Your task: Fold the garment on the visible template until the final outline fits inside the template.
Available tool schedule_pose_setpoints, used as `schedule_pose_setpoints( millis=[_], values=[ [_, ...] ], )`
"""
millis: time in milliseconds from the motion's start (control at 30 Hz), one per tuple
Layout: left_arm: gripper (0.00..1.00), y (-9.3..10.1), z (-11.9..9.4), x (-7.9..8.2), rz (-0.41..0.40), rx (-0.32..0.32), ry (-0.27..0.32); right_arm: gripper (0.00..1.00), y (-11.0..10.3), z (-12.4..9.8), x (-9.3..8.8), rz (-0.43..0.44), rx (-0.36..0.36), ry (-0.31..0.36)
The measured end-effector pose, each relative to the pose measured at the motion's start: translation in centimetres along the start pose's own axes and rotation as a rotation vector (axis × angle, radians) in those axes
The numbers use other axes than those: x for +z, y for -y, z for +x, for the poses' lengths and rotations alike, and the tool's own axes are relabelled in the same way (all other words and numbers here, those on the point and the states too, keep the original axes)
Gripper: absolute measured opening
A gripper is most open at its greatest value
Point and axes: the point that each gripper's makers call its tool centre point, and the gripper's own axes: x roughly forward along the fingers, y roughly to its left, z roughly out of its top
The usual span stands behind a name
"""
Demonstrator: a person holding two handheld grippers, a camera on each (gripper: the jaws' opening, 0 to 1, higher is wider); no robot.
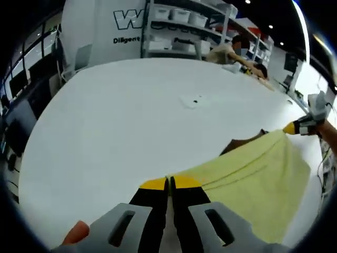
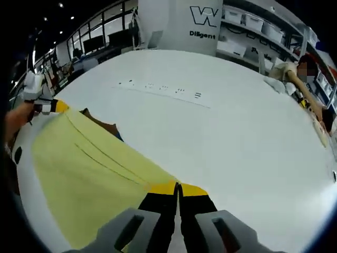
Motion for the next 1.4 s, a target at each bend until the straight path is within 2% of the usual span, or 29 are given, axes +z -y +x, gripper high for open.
schedule_pose_setpoints(
  millis=[167, 267, 367, 467, 567, 700, 800, 933, 1000, 1100, 1167, 1233, 1300, 1400],
  values=[
    [0.0, 0.2, 0.0, 0.0, 0.072, 0.008, 0.008, 0.0, 0.1, 0.1, 0.0, -0.039, -0.014, 0.002],
    [0.0, 0.2, 0.0, 0.1, 0.148, 0.013, 0.055, 0.0, 0.1, 0.0, -0.1, -0.042, -0.02, 0.001],
    [0.0, 0.1, -0.1, 0.0, 0.13, 0.014, 0.096, 0.0, 0.3, 0.2, -0.1, -0.039, -0.029, 0.012],
    [0.02, -0.2, -0.2, 0.0, 0.08, 0.019, 0.135, 0.0, 0.3, 0.1, 0.0, -0.048, -0.04, 0.021],
    [0.07, -0.8, -0.3, 0.1, 0.033, 0.033, 0.147, 0.04, 0.6, 0.0, 0.3, -0.043, -0.057, 0.045],
    [0.16, -1.1, -0.6, 0.4, 0.033, 0.053, 0.151, 0.09, 1.6, -0.3, 0.7, -0.021, -0.088, 0.082],
    [0.22, -1.3, -0.9, 0.9, 0.012, 0.059, 0.174, 0.12, 1.5, -0.5, 0.8, -0.013, -0.094, 0.092],
    [0.43, -1.5, -1.0, 1.0, -0.023, 0.075, 0.179, 0.29, 1.8, -0.9, 1.2, -0.014, -0.116, 0.122],
    [0.49, -1.6, -1.0, 0.9, -0.035, 0.081, 0.175, 0.43, 2.0, -1.1, 1.4, -0.016, -0.129, 0.14],
    [0.57, -1.7, -1.2, 0.9, -0.055, 0.086, 0.178, 0.51, 2.1, -1.5, 1.6, 0.0, -0.136, 0.155],
    [0.68, -2.0, -1.4, 1.2, -0.073, 0.101, 0.202, 0.55, 2.3, -1.6, 1.8, 0.018, -0.128, 0.172],
    [0.74, -1.9, -1.7, 1.8, -0.101, 0.097, 0.233, 0.63, 2.1, -1.6, 2.0, 0.031, -0.116, 0.187],
    [0.76, -1.8, -2.0, 2.0, -0.115, 0.085, 0.238, 0.7, 1.8, -1.8, 2.4, 0.047, -0.103, 0.203],
    [0.85, -1.6, -2.3, 2.6, -0.148, 0.074, 0.269, 0.79, 1.4, -1.7, 2.6, 0.083, -0.072, 0.221]
  ],
)
